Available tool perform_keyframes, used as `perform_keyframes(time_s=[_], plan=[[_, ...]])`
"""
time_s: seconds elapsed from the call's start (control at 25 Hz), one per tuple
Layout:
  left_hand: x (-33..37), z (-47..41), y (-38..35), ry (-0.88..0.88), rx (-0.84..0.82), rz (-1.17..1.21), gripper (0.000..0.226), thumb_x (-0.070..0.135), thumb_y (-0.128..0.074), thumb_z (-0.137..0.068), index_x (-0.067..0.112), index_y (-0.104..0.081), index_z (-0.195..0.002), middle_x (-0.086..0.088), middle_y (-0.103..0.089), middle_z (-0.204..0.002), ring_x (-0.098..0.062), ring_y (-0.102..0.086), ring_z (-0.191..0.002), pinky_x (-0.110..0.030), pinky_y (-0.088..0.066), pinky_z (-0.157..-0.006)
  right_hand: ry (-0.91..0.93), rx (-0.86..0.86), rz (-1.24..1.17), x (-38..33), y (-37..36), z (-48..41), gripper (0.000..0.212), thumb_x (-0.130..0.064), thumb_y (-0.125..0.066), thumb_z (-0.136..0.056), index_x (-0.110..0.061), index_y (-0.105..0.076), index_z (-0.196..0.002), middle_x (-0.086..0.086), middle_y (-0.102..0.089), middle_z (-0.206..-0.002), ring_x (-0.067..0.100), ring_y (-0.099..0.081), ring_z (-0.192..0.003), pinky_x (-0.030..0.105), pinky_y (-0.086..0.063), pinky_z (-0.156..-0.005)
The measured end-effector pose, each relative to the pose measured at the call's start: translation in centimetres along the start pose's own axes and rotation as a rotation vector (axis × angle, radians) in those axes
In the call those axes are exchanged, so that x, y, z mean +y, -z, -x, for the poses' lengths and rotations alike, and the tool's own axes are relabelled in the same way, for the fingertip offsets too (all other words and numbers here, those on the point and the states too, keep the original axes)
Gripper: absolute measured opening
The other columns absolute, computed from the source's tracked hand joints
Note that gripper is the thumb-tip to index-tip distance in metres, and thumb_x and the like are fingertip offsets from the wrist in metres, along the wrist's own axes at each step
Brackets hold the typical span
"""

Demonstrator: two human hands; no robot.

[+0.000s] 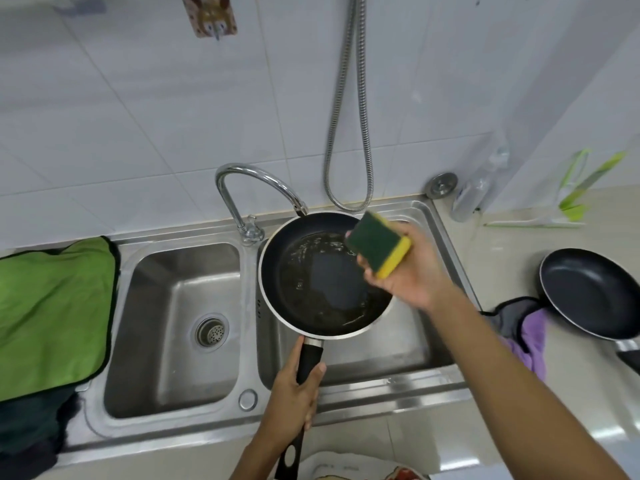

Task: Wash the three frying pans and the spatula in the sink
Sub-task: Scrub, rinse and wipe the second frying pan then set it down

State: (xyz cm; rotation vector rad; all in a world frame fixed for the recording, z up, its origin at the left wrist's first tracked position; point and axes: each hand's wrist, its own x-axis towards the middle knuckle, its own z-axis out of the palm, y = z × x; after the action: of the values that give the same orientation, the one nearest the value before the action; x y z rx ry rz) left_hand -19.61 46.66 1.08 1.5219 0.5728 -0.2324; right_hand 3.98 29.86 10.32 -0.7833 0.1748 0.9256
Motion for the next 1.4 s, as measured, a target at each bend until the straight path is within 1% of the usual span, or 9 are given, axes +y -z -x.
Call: perform_keyframes(time_s=[0.16, 0.32, 0.44, 0.56, 0.76, 0.96, 1.16, 1.28, 1.4], plan=[[0.1, 0.2, 0.4, -0.031, 0.049, -0.006, 0.067, 0.025, -0.062, -0.103, 0.054, -0.031, -0.154, -0.010, -0.040, -0.061, -0.018, -0.034, -0.045, -0.025, -0.035, -0.037, 0.193, 0.057, 0.142, -6.5, 0.0, 2.3, 0.051, -0.068, -0.064, -0.081, -0.033, -0.065, -0.118, 0.011, -0.066, -0.124, 0.038, -0.067, -0.103, 0.041, -0.053, -0.077], [-0.4, 0.9, 0.7, -0.030, 0.094, -0.007, 0.066, 0.026, -0.063, -0.102, 0.055, -0.033, -0.153, -0.011, -0.041, -0.060, -0.019, -0.035, -0.044, -0.026, -0.037, -0.039, 0.407, 0.619, 0.874, -4.6, 4.7, 0.3, 0.038, -0.060, -0.065, -0.088, -0.025, -0.061, -0.105, 0.003, -0.062, -0.092, 0.018, -0.058, -0.069, 0.026, -0.042, -0.047], [-0.5, 1.6, 0.7, -0.015, 0.109, -0.014, 0.066, 0.024, -0.062, -0.102, 0.051, -0.033, -0.155, -0.010, -0.044, -0.058, -0.019, -0.036, -0.041, -0.025, -0.038, -0.038, 0.262, 0.899, 1.417, 1.5, 10.4, -2.2, 0.052, -0.062, -0.046, -0.094, -0.015, -0.062, -0.075, 0.008, -0.068, -0.078, 0.030, -0.065, -0.077, 0.035, -0.053, -0.069], [-0.3, 2.4, 0.6, 0.013, 0.139, -0.012, 0.064, 0.022, -0.062, -0.103, 0.048, -0.035, -0.154, -0.006, -0.045, -0.057, -0.016, -0.035, -0.040, -0.023, -0.035, -0.038, 0.078, 1.003, 1.457, 5.1, 11.9, -3.5, 0.051, -0.049, -0.046, -0.092, -0.005, -0.070, -0.082, 0.014, -0.068, -0.081, 0.031, -0.064, -0.075, 0.034, -0.052, -0.072], [0.2, 3.1, 0.3, 0.011, 0.187, -0.005, 0.061, 0.019, -0.061, -0.103, 0.049, -0.038, -0.151, -0.006, -0.048, -0.057, -0.017, -0.035, -0.039, -0.021, -0.034, -0.038, 0.035, 1.023, 1.319, 5.4, 12.1, -3.7, 0.035, -0.028, -0.053, -0.092, 0.003, -0.069, -0.091, 0.019, -0.067, -0.089, 0.036, -0.062, -0.081, 0.037, -0.051, -0.074], [1.0, 3.0, -1.3, 0.035, 0.195, 0.028, 0.063, 0.022, -0.062, -0.102, 0.050, -0.036, -0.153, -0.009, -0.049, -0.060, -0.019, -0.036, -0.041, -0.023, -0.036, -0.040, 0.227, 0.884, 1.520, 2.4, 13.8, -3.1, 0.052, -0.060, -0.048, -0.096, -0.011, -0.065, -0.090, 0.010, -0.069, -0.089, 0.030, -0.064, -0.083, 0.040, -0.055, -0.077], [1.2, 2.1, -4.7, 0.045, 0.207, 0.093, 0.066, 0.021, -0.061, -0.102, 0.053, -0.034, -0.153, -0.011, -0.046, -0.058, -0.018, -0.035, -0.039, -0.023, -0.036, -0.040, 0.580, 0.978, 1.948, -6.0, 19.8, -1.4, 0.051, -0.053, -0.049, -0.098, -0.018, -0.050, -0.136, 0.016, -0.048, -0.144, 0.045, -0.051, -0.118, 0.054, -0.050, -0.091], [1.2, 1.9, -7.1, 0.047, 0.258, 0.132, 0.064, 0.016, -0.062, -0.102, 0.052, -0.039, -0.150, -0.012, -0.044, -0.056, -0.016, -0.032, -0.038, -0.020, -0.033, -0.039, 0.031, 0.756, 1.991, -6.5, 24.8, -1.7, 0.080, -0.074, -0.022, -0.095, -0.029, -0.013, -0.159, 0.008, -0.006, -0.169, 0.039, -0.012, -0.153, 0.063, -0.026, -0.116], [1.2, 1.6, -9.6, 0.036, 0.305, 0.200, 0.063, 0.011, -0.063, -0.101, 0.054, -0.046, -0.144, -0.013, -0.043, -0.055, -0.014, -0.032, -0.038, -0.018, -0.031, -0.040, -0.083, 0.640, 2.028, -6.8, 27.4, -2.6, 0.083, -0.078, -0.012, -0.092, -0.034, 0.005, -0.160, 0.002, 0.012, -0.169, 0.033, 0.006, -0.156, 0.063, -0.014, -0.121]])
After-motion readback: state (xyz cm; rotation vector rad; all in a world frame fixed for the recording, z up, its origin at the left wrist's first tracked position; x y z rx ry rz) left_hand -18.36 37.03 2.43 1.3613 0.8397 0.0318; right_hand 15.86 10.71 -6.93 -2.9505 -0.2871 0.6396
